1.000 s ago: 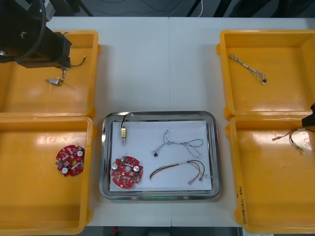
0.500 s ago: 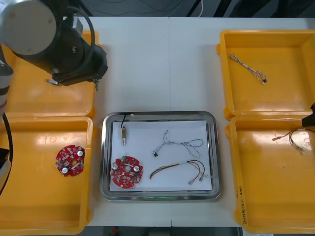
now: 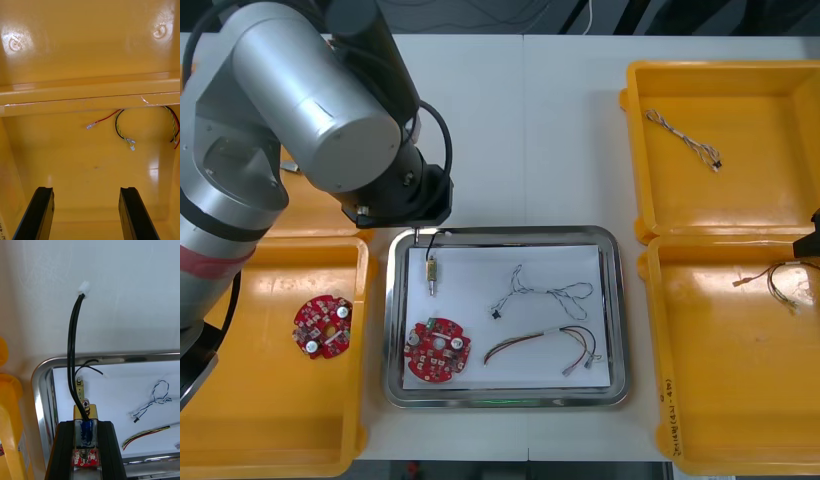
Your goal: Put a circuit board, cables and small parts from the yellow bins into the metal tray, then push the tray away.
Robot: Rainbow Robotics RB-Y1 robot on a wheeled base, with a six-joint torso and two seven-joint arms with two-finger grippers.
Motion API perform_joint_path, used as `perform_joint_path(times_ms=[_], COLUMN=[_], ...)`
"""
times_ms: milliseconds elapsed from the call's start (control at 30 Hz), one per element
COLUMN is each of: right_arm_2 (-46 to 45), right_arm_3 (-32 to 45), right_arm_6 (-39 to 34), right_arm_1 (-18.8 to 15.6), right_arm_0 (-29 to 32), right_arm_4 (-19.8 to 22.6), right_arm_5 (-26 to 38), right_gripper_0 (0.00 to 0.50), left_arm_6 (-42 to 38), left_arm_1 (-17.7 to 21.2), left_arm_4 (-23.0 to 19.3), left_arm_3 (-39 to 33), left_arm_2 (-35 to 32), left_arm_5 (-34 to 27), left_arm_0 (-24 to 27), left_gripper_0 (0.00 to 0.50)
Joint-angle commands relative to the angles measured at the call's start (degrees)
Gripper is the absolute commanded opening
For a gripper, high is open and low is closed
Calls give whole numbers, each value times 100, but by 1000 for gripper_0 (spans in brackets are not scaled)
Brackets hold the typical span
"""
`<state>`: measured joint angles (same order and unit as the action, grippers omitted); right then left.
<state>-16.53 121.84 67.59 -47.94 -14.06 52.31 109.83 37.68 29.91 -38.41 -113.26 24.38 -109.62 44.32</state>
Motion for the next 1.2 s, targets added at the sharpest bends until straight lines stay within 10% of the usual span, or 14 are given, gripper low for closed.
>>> perform_joint_path(times_ms=[33, 1067, 1200], right_arm_2=[-192, -201, -201], right_arm_3=[174, 174, 174], right_arm_6=[-18, -35, -35], right_arm_1=[-224, -216, -224], right_arm_0=[35, 43, 43], right_arm_4=[51, 34, 25], right_arm_5=[17, 17, 17], right_gripper_0=[500, 500, 500], left_arm_6=[-780, -1738, -1834], left_arm_1=[-135, -170, -170], left_arm_4=[105, 896, 861], left_arm_3=[84, 902, 893], left_arm_2=[454, 2080, 2080], left_arm_5=[257, 1892, 1901], left_arm_0=[25, -257, -248], left_gripper_0=[0, 0, 104])
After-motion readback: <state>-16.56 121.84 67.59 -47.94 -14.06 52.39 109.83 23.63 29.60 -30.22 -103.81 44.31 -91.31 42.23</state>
